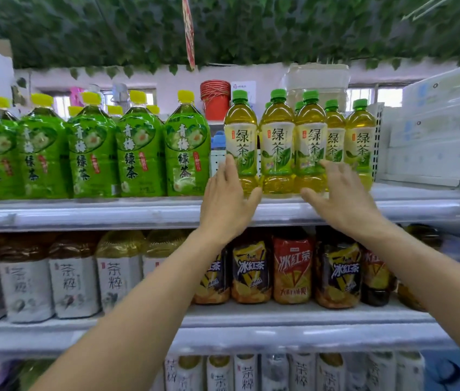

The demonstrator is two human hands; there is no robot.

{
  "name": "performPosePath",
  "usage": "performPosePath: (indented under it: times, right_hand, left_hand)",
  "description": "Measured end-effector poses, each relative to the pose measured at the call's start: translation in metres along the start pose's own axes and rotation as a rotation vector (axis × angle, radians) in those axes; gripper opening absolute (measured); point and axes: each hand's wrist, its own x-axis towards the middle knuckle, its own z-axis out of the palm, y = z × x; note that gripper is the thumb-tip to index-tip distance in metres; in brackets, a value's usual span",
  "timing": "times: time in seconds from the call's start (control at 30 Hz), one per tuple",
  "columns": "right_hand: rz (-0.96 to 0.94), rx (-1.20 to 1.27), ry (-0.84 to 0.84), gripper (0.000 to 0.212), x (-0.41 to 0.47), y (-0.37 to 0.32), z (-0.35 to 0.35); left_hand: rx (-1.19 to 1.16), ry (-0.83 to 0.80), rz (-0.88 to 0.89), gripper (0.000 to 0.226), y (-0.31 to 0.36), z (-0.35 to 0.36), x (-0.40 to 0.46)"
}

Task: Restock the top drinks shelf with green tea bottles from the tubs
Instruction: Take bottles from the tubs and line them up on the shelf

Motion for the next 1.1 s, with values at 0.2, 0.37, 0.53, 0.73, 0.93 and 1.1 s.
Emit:
performPosePath:
  times: [0.2, 0.37, 0.53, 0.73, 0.93, 1.1]
  right_hand:
    - [-0.281, 0.018, 0.171, 0.056, -0.091, -0.05, 0.023]
    - [-0.383, 0.095, 0.14, 0.058, -0.163, -0.135, 0.064]
    - [-0.41, 0.2, -0.023, 0.062, -0.242, -0.258, 0.129]
    - [-0.416, 0.299, -0.288, 0.056, -0.349, -0.424, 0.209]
    - [-0.394, 0.314, -0.536, 0.052, -0.42, -0.563, 0.265]
    - [-0.461, 0.266, -0.7, 0.059, -0.443, -0.664, 0.313]
  left_hand:
    - [0.066, 0.188, 0.078, 0.078, -0.05, -0.033, -0.114]
    - [0.113, 0.198, 0.019, 0.072, -0.13, -0.098, -0.207]
    - [0.218, 0.116, -0.093, 0.07, -0.23, -0.188, -0.307]
    - [0.349, -0.097, -0.388, 0.076, -0.367, -0.32, -0.437]
    - [0.448, -0.238, -0.562, 0.068, -0.477, -0.434, -0.533]
    - [0.471, -0.238, -0.678, 0.067, -0.559, -0.487, -0.575]
